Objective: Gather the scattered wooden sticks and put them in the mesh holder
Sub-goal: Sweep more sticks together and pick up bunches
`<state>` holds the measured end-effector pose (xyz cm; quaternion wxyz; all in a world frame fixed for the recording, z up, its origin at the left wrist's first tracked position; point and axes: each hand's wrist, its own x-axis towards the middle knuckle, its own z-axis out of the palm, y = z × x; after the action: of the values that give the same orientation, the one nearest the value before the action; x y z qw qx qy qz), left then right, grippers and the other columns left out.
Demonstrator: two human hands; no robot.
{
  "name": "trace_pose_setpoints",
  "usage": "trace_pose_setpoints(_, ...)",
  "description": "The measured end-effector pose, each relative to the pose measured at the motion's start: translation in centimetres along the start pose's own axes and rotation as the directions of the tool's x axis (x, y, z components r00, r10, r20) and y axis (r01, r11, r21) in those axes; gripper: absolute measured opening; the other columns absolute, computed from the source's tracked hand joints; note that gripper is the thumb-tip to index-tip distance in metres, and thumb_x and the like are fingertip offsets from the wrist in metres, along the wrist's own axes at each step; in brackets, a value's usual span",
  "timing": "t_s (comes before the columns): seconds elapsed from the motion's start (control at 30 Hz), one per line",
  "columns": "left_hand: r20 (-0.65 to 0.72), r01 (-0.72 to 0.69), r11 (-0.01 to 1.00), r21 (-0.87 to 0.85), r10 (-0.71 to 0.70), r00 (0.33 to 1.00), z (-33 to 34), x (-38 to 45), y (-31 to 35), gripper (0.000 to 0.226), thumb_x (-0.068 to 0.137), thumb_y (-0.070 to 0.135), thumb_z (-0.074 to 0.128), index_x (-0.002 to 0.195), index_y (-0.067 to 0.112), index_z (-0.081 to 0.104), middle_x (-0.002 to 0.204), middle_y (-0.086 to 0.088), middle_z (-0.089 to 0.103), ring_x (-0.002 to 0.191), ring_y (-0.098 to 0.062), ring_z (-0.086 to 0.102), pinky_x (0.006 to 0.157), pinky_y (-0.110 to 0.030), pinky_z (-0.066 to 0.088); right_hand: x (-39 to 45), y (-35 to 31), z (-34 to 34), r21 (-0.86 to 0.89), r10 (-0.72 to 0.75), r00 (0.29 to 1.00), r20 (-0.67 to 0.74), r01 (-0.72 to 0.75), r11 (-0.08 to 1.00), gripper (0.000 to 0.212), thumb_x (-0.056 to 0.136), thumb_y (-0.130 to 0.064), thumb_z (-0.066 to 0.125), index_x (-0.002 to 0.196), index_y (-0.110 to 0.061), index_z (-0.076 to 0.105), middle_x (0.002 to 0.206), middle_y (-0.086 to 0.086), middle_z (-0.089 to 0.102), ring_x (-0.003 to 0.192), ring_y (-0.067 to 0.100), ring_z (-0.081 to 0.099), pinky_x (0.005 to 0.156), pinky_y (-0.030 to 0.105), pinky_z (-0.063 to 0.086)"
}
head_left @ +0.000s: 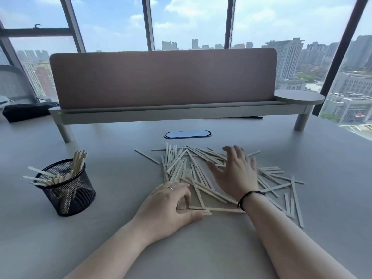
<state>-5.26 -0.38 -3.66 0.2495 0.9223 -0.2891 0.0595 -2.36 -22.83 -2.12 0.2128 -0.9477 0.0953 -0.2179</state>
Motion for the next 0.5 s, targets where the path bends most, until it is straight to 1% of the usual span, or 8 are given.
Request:
trace_pose_setpoints(0.07, -0.021, 0.001, 1.0, 0.0, -0.001, 1.0, -0.2, 0.0, 0.0, 0.051, 0.071, 0.08, 0.058, 0.093, 0.034, 0.059, 0.104, 0.023, 0.058, 0.111, 0.004, 0.05, 0.094, -0.023, 0.043, 0.9, 1.9, 0.1, -0.096, 0.156, 0.98, 0.123, -0.145, 0.985, 0.091, 0.078, -0.084, 0.04, 0.146, -0.023, 0.035, 0.157, 0.01, 0.035, 0.149, 0.03, 0.023, 0.121, 0.056, 0.012)
trace_pose_setpoints(0.1, -0.033, 0.002, 1.0, 0.0, -0.002, 0.999, -0.2, -0.1, -0.1, 0.051, 0.071, 0.08, 0.057, 0.096, 0.035, 0.06, 0.103, 0.025, 0.056, 0.107, 0.005, 0.049, 0.091, -0.023, 0.044, 1.2, 2.5, 0.2, -0.139, 0.191, 0.965, 0.18, -0.168, 0.976, 0.097, 0.075, -0.087, 0.038, 0.146, -0.021, 0.035, 0.157, 0.011, 0.036, 0.149, 0.03, 0.024, 0.121, 0.056, 0.013)
trace_pose_setpoints(0.2, -0.078, 0.006, 1.0, -0.007, -0.006, 0.997, -0.2, 0.0, -0.4, 0.047, 0.075, 0.078, 0.054, 0.096, 0.036, 0.061, 0.099, 0.023, 0.057, 0.102, 0.002, 0.052, 0.086, -0.031, 0.051, 1.3, 2.4, 0.4, -0.203, 0.111, 0.964, 0.241, -0.062, 0.977, 0.094, 0.073, -0.089, 0.036, 0.141, -0.025, 0.044, 0.147, 0.003, 0.049, 0.14, 0.026, 0.039, 0.117, 0.052, 0.024)
trace_pose_setpoints(0.27, -0.112, 0.021, 1.0, -0.018, -0.023, 0.993, -0.1, 0.0, -0.6, 0.04, 0.079, 0.072, 0.055, 0.093, 0.035, 0.061, 0.097, 0.02, 0.058, 0.096, 0.0, 0.054, 0.08, -0.035, 0.054, 1.2, 1.7, 0.5, -0.16, 0.028, 0.967, 0.255, 0.014, 0.987, 0.084, 0.078, -0.083, 0.042, 0.141, -0.028, 0.045, 0.145, 0.001, 0.051, 0.135, 0.026, 0.044, 0.114, 0.045, 0.03)
trace_pose_setpoints(0.33, -0.146, 0.048, 0.999, -0.022, -0.051, 0.988, -0.2, -0.2, -0.4, 0.038, 0.08, 0.068, 0.053, 0.094, 0.034, 0.063, 0.101, 0.02, 0.057, 0.094, 0.0, 0.055, 0.078, -0.034, 0.054, 0.9, 1.4, 0.6, -0.103, -0.038, 0.967, 0.25, 0.066, 0.992, 0.072, 0.084, -0.073, 0.049, 0.139, -0.028, 0.048, 0.142, 0.0, 0.053, 0.132, 0.025, 0.047, 0.111, 0.039, 0.034)
trace_pose_setpoints(0.37, -0.161, 0.065, 0.998, -0.01, -0.066, 0.985, -0.5, -0.3, -0.2, 0.041, 0.079, 0.069, 0.05, 0.097, 0.034, 0.064, 0.106, 0.02, 0.056, 0.099, -0.001, 0.054, 0.081, -0.034, 0.054, 0.8, 1.3, 0.6, -0.079, -0.056, 0.967, 0.248, 0.078, 0.994, 0.067, 0.085, -0.07, 0.051, 0.138, -0.028, 0.049, 0.14, -0.001, 0.054, 0.131, 0.024, 0.048, 0.11, 0.038, 0.035)
trace_pose_setpoints(0.43, -0.148, 0.137, 0.987, 0.082, -0.124, 0.981, -0.9, -0.5, 0.1, 0.056, 0.079, 0.071, 0.041, 0.115, 0.034, 0.061, 0.126, 0.015, 0.053, 0.118, -0.013, 0.049, 0.094, -0.034, 0.05, 0.6, 1.2, 0.6, -0.047, -0.08, 0.964, 0.253, 0.095, 0.994, 0.061, 0.088, -0.064, 0.054, 0.137, -0.029, 0.051, 0.137, 0.0, 0.054, 0.13, 0.025, 0.048, 0.109, 0.038, 0.037)
trace_pose_setpoints(0.5, -0.094, 0.26, 0.946, 0.193, -0.246, 0.965, -1.3, -0.6, 0.3, 0.071, 0.083, 0.074, 0.037, 0.138, 0.03, 0.047, 0.146, 0.003, 0.044, 0.136, -0.021, 0.037, 0.106, -0.035, 0.04, 0.1, 1.1, 0.8, -0.028, -0.11, 0.958, 0.266, 0.121, 0.992, 0.058, 0.09, -0.061, 0.055, 0.137, -0.029, 0.052, 0.136, 0.0, 0.054, 0.13, 0.025, 0.047, 0.108, 0.038, 0.038)
